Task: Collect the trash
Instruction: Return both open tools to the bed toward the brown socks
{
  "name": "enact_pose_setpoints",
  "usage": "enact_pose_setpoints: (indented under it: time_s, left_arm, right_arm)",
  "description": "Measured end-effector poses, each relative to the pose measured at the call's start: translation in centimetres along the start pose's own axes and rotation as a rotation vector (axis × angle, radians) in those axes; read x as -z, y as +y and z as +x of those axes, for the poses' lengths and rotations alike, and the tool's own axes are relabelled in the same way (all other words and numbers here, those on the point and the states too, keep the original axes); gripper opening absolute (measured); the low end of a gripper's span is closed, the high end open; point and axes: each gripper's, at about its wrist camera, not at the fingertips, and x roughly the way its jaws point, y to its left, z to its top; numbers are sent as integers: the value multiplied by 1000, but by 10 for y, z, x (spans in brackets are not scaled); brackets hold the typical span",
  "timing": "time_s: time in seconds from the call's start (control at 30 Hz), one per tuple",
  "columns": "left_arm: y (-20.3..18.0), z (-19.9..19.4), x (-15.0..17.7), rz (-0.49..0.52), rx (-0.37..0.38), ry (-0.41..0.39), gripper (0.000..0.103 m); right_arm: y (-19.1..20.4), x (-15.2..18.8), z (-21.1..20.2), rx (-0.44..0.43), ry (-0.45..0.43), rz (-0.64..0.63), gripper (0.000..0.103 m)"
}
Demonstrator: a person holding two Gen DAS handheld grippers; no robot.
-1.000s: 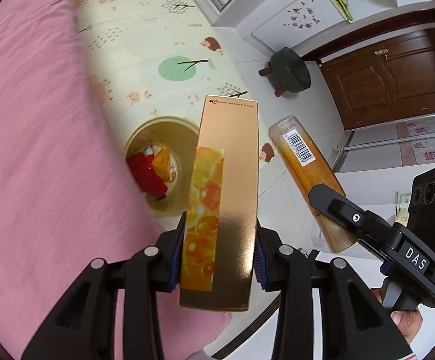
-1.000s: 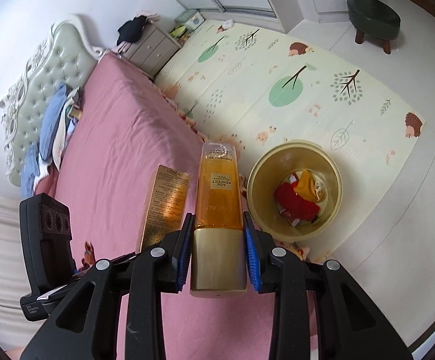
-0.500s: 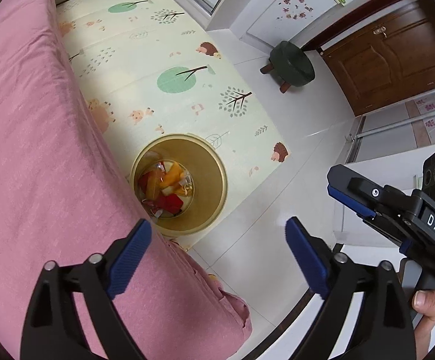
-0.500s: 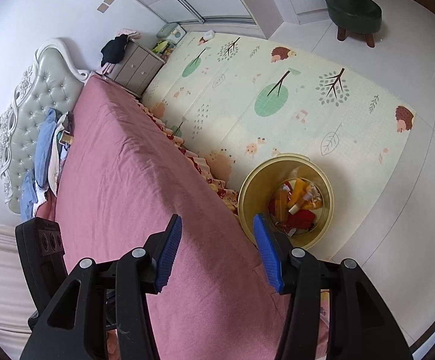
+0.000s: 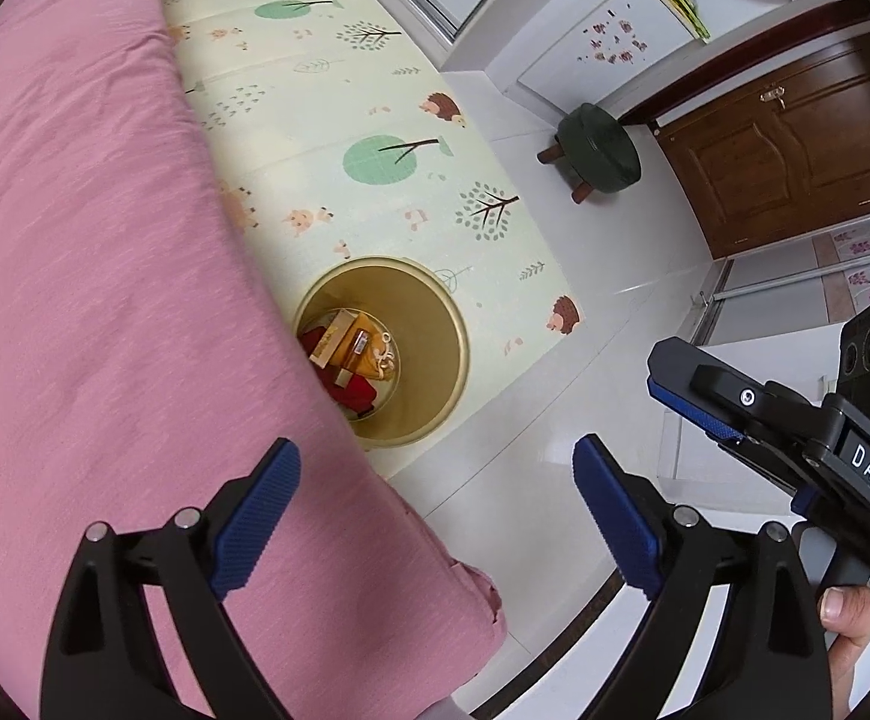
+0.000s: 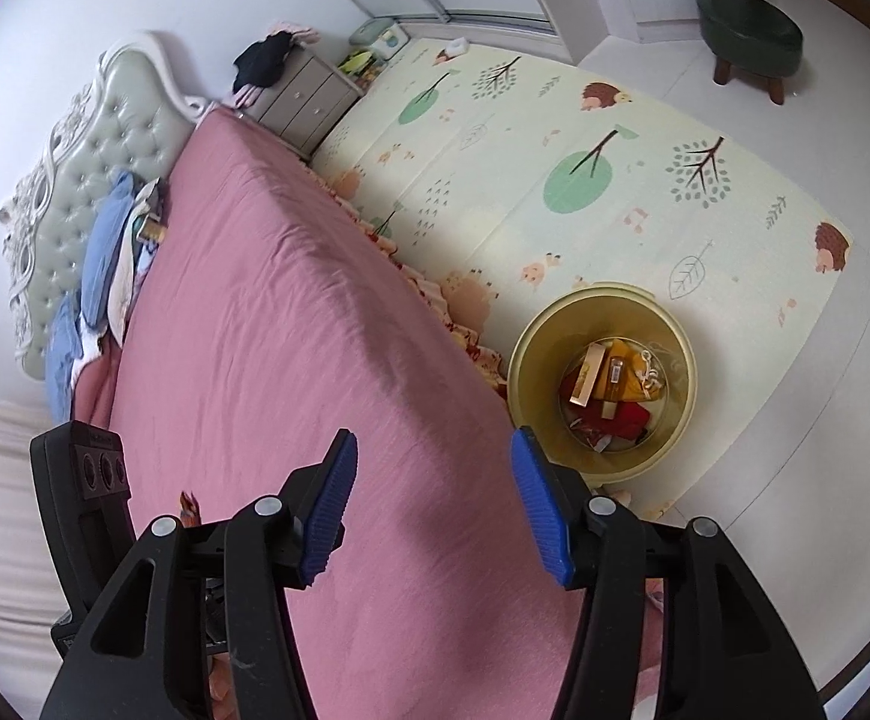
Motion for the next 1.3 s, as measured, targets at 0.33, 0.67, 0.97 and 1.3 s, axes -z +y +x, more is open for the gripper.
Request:
enact_pose_setpoints:
  time_s: [0.33, 0.67, 0.97, 1.3]
  left_arm:
    - [59, -44, 59, -94, -18, -53, 92]
    - [147, -96, 125, -213, -53, -95, 93]
    - [246, -153, 185, -318, -115, -159, 93]
    - [363, -210, 248, -467, -156, -226, 93]
  right_arm:
    - [62, 52, 17, 13, 74, -108, 57]
    - [148, 122, 49, 29, 176, -271, 59]
    - [237, 184, 82, 14, 223, -417, 59]
    - [331, 255, 138, 2, 295, -528, 59]
